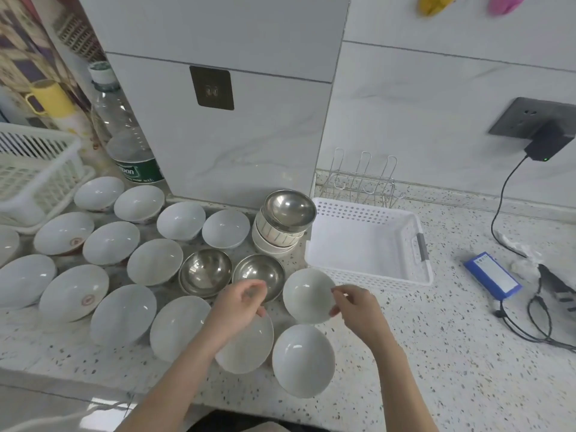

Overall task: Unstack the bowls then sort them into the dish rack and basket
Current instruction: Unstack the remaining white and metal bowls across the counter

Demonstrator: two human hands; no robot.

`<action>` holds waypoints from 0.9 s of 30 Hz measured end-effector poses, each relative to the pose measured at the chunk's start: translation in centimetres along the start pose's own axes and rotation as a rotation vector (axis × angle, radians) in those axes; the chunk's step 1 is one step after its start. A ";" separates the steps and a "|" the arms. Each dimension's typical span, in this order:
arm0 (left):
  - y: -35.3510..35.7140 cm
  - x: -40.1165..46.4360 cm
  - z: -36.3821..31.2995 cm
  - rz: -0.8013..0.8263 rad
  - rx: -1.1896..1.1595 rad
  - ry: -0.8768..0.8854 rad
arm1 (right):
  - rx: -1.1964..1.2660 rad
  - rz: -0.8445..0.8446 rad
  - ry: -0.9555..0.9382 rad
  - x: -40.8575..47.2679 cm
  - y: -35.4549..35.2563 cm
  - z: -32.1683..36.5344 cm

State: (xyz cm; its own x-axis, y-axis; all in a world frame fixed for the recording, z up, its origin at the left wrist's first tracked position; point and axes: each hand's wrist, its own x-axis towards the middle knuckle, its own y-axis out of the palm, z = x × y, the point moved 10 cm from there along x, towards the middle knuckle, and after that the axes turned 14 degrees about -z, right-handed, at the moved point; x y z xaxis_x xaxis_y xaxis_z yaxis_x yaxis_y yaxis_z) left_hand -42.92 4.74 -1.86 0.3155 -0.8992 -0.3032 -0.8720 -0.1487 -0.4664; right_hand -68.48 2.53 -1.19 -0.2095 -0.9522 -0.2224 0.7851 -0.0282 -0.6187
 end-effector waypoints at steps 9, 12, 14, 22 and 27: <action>-1.3 11.2 -8.5 -0.085 0.140 0.089 | 0.010 -0.092 0.046 1.9 0.9 3.8; -0.4 13.4 -9.7 -0.082 0.292 0.135 | -0.004 -0.097 0.061 1.6 1.2 3.8; 0.2 14.3 -9.9 -0.067 0.342 0.137 | -0.008 -0.097 0.075 1.3 1.3 3.5; 1.2 14.8 -10.4 -0.018 0.215 0.116 | 0.201 -0.177 0.143 0.8 1.8 2.7; 0.3 14.1 -11.3 0.009 0.032 0.086 | 0.188 -0.171 0.135 1.9 1.9 3.4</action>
State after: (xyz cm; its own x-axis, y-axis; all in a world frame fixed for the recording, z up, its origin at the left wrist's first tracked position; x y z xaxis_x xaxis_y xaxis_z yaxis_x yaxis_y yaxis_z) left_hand -42.98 -12.59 3.13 0.2734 -0.9327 -0.2353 -0.8616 -0.1287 -0.4910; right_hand -65.35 -0.38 -0.23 -0.4138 -0.8801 -0.2328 0.8233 -0.2526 -0.5082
